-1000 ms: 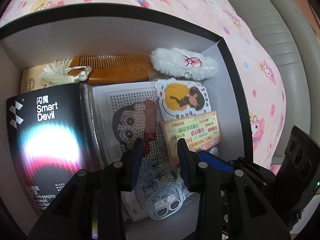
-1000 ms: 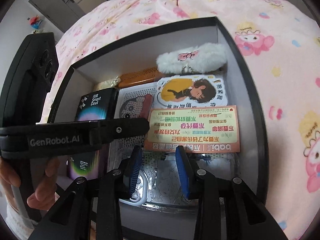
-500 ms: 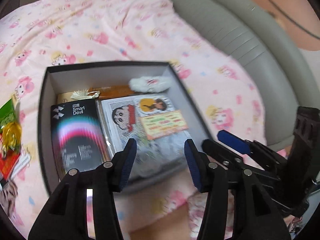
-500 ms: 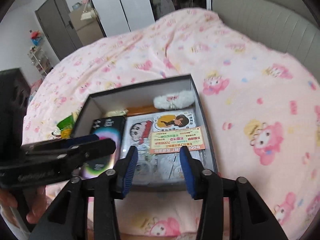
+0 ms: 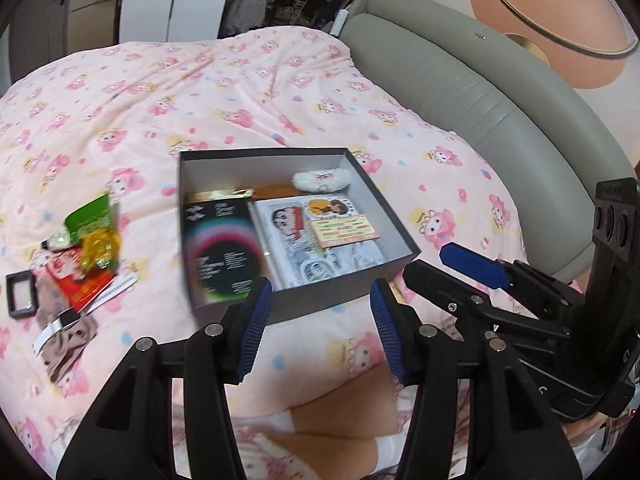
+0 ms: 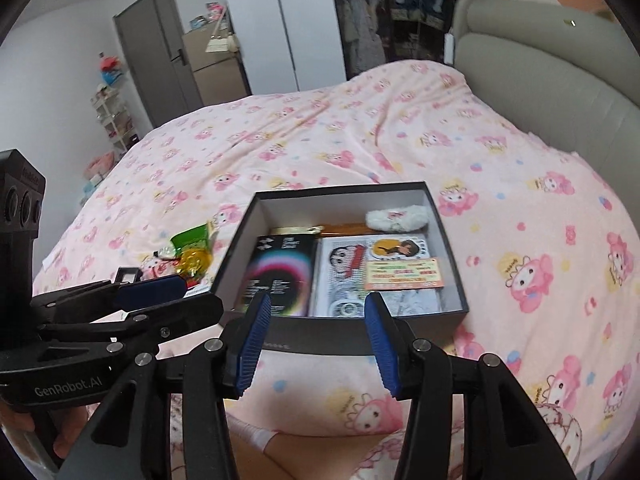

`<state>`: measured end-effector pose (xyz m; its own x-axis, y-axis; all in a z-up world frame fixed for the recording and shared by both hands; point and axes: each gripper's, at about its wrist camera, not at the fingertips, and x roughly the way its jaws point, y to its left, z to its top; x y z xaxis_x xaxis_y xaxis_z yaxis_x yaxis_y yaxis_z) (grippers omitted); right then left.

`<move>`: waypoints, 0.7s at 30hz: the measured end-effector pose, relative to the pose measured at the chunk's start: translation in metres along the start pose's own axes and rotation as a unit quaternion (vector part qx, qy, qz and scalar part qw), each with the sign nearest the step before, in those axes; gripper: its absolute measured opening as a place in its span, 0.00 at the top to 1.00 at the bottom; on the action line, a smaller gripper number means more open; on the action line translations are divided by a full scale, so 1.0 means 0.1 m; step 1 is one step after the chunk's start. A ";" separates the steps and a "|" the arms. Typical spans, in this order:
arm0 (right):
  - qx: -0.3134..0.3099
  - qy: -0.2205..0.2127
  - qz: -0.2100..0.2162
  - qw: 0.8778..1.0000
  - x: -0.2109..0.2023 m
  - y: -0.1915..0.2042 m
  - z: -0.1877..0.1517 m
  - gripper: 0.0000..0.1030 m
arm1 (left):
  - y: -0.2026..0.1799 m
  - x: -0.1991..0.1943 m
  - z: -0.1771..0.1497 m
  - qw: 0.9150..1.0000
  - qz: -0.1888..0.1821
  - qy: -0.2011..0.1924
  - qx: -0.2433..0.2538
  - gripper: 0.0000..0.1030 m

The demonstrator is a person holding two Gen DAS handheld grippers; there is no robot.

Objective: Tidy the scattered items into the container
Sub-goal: 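Withdraw the left gripper from the box toward the scattered items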

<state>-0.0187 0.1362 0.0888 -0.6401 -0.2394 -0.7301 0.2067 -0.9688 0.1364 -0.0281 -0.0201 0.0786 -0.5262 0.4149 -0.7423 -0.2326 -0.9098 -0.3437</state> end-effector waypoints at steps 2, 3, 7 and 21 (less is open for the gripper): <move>-0.013 -0.001 0.003 1.000 0.00 0.15 -0.02 0.56 | 0.09 -0.07 -0.04 1.000 0.006 -0.003 -0.007 0.49; -0.016 0.000 0.005 1.000 0.00 0.20 -0.02 0.56 | 0.13 -0.11 -0.06 1.000 0.009 -0.006 -0.010 0.49; -0.035 0.003 0.018 0.999 0.03 0.48 -0.05 0.56 | 0.34 -0.29 -0.16 0.999 0.029 -0.011 -0.021 0.49; -0.151 0.097 0.161 0.970 0.84 1.76 -0.03 0.57 | 1.82 -0.76 -0.77 0.981 0.090 -0.033 -0.166 0.45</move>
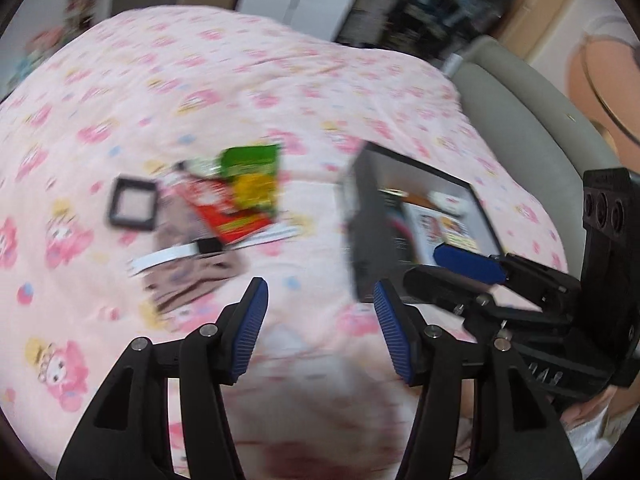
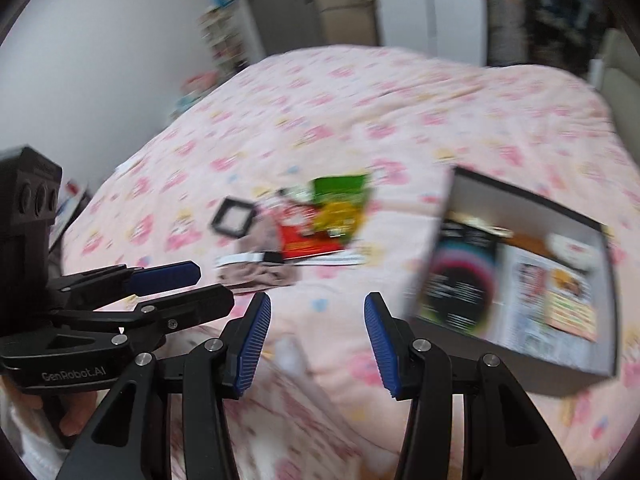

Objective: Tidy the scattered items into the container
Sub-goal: 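Withdraw the left gripper from the box toward the scattered items, then grasp the beige cloth with the right gripper and lift it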

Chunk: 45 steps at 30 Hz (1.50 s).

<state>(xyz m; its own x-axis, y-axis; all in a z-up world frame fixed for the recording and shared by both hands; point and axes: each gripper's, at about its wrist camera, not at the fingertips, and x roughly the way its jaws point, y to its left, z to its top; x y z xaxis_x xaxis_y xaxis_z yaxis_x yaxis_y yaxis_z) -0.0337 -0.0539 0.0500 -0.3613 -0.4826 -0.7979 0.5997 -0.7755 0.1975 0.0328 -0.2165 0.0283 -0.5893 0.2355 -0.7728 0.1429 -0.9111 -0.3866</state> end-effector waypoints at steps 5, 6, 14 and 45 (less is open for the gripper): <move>-0.029 0.043 0.005 0.999 0.55 0.11 0.28 0.57 | 0.62 0.11 -0.03 0.998 0.045 -0.003 -0.049 0.47; -0.028 0.054 0.008 0.998 0.65 0.11 0.31 0.57 | 0.74 0.15 -0.04 0.997 0.052 0.000 -0.062 0.47; -0.026 0.166 0.057 0.984 1.59 0.07 0.29 0.57 | 1.60 0.69 -0.17 0.984 0.056 0.040 -0.166 0.48; 0.025 0.043 0.210 0.977 0.75 -0.09 0.34 0.94 | 0.15 0.22 0.48 0.992 -0.128 0.005 -0.010 0.99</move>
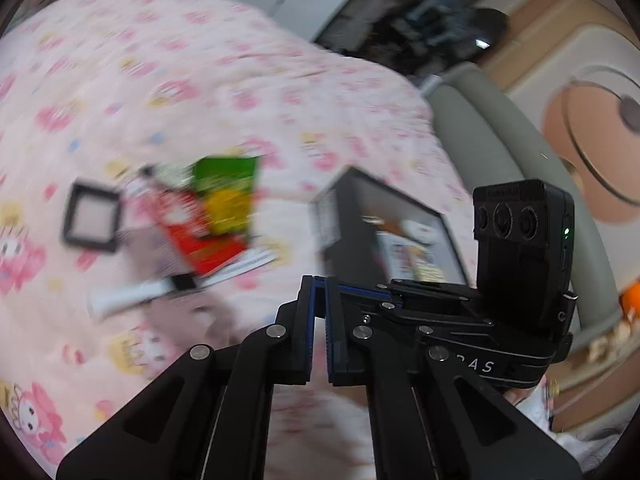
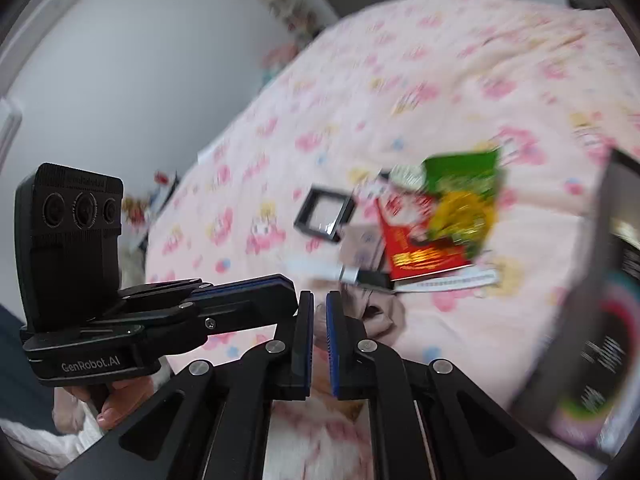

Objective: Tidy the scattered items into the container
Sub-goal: 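Grasp the beige cloth with the right gripper and lift it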

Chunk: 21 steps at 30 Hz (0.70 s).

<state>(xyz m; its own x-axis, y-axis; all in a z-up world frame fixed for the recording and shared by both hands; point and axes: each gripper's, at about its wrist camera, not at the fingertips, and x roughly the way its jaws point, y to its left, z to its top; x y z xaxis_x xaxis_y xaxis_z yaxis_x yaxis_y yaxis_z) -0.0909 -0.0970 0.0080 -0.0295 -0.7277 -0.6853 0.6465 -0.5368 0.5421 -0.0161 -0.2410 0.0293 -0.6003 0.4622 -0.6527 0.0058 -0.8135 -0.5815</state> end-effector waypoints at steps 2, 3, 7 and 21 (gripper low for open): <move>0.004 -0.030 -0.008 1.000 -0.33 -0.01 -0.07 0.94 | -0.30 -0.01 0.02 0.999 -0.027 0.004 0.025 0.99; 0.007 -0.041 -0.012 0.999 -0.48 -0.03 -0.13 0.94 | -0.47 0.00 0.03 0.999 -0.034 0.006 0.041 0.99; 0.031 -0.046 -0.040 0.998 -0.84 -0.16 -0.41 0.94 | -0.62 -0.01 0.05 0.999 0.017 -0.005 0.049 0.99; 0.059 0.070 -0.015 0.996 0.15 -0.23 -0.42 0.55 | 1.03 0.34 -0.40 0.978 0.079 0.099 -0.164 0.40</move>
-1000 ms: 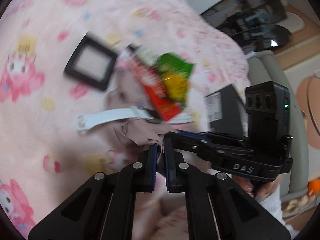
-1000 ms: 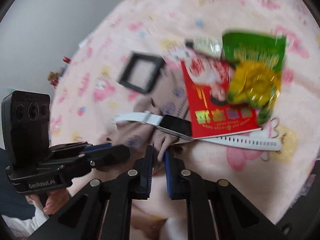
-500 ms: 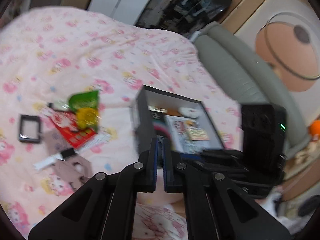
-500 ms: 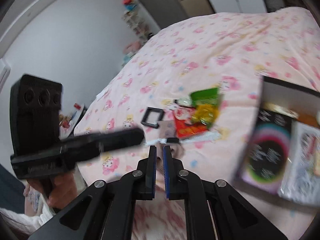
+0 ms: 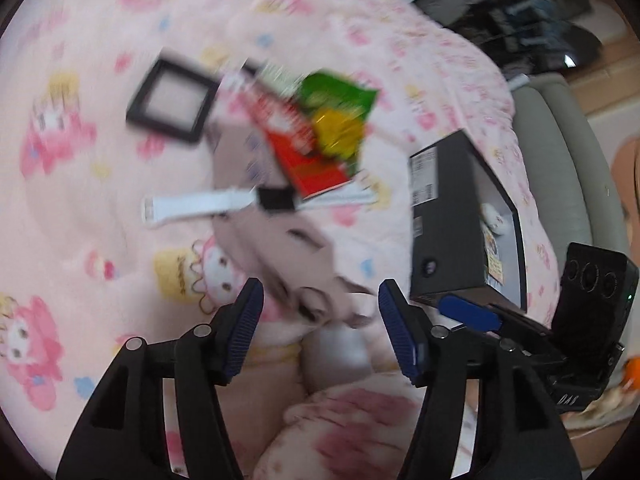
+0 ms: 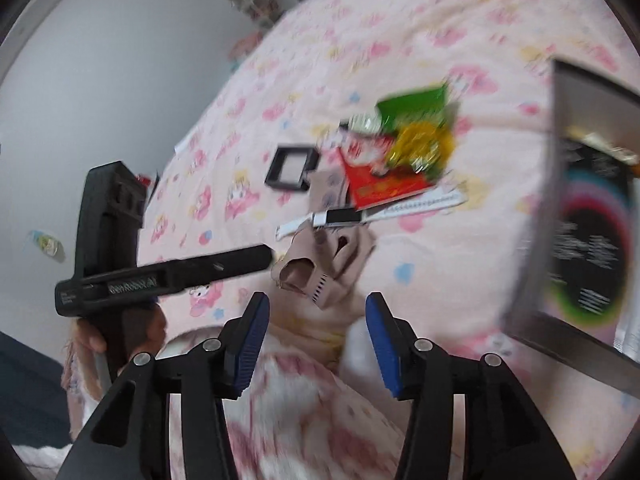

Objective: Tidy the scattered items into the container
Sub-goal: 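Grasp the beige cloth with the right gripper and lift it, then carry the beige cloth with the right gripper toward the black box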

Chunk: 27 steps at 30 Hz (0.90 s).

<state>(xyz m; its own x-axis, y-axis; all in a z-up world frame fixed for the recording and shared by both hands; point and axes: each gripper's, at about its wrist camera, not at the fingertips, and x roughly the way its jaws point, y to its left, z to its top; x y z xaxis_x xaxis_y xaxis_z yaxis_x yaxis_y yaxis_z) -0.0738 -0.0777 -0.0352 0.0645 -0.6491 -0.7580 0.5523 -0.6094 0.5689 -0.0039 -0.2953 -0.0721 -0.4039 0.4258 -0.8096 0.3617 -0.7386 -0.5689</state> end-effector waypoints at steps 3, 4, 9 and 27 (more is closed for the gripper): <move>0.007 0.051 0.000 0.999 0.41 -0.04 0.12 0.55 | 0.20 0.24 0.10 0.997 -0.046 0.041 -0.036 0.39; 0.012 0.071 0.005 0.997 0.55 -0.07 0.16 0.55 | 0.24 0.33 0.15 0.995 -0.070 0.058 -0.046 0.39; 0.048 0.127 0.037 0.990 0.98 -0.22 0.25 0.56 | 0.18 0.64 0.26 0.989 -0.095 0.114 -0.021 0.87; 0.027 -0.146 -0.022 0.989 -1.16 -0.21 -0.58 0.88 | -2.11 -0.02 -0.58 0.949 -0.166 0.056 0.261 0.95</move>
<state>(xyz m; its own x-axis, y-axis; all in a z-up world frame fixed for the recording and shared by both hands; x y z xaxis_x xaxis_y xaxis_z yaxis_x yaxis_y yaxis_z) -0.0449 0.0366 0.0223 -0.2054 -0.7203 -0.6625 0.5032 -0.6583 0.5598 -0.0306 -0.1102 0.0406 -0.3207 0.7121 -0.6245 -0.2481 -0.6995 -0.6702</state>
